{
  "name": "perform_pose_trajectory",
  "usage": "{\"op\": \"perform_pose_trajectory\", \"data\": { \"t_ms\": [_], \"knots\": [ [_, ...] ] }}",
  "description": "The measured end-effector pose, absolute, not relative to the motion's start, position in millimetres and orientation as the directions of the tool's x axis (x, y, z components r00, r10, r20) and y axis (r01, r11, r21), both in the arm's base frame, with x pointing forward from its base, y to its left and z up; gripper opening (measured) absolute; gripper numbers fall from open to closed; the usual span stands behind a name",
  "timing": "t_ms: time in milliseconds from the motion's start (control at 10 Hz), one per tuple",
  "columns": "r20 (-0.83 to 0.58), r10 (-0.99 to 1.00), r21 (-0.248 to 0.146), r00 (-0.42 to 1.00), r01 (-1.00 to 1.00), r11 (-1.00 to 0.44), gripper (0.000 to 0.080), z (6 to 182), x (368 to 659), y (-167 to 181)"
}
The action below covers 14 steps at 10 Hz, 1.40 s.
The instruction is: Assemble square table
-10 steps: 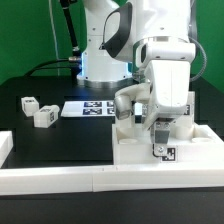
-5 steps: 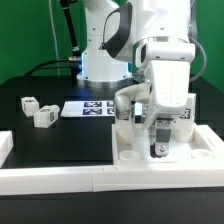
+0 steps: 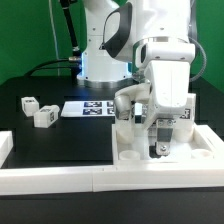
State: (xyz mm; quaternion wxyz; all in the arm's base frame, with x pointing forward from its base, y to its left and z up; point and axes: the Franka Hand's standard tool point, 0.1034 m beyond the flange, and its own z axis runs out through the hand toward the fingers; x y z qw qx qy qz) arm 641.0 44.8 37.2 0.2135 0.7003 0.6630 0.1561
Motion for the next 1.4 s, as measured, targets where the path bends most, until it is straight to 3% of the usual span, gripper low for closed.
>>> {"op": "perform_pose_trajectory", "data": {
  "t_ms": [400, 700, 800, 1400],
  "knots": [
    [-0.066, 0.995, 0.507, 0.073, 0.861, -0.030, 0.0649, 39.1, 642, 44],
    [-0.060, 0.982, 0.478, 0.177, 0.869, -0.127, 0.0649, 122.9, 636, 3],
    [-0.045, 0.975, 0.483, 0.219, 0.859, -0.171, 0.0649, 137.3, 633, -11],
    [0.158, 0.818, 0.456, 0.553, 0.694, -0.558, 0.0649, 136.5, 629, -14]
  ]
}}
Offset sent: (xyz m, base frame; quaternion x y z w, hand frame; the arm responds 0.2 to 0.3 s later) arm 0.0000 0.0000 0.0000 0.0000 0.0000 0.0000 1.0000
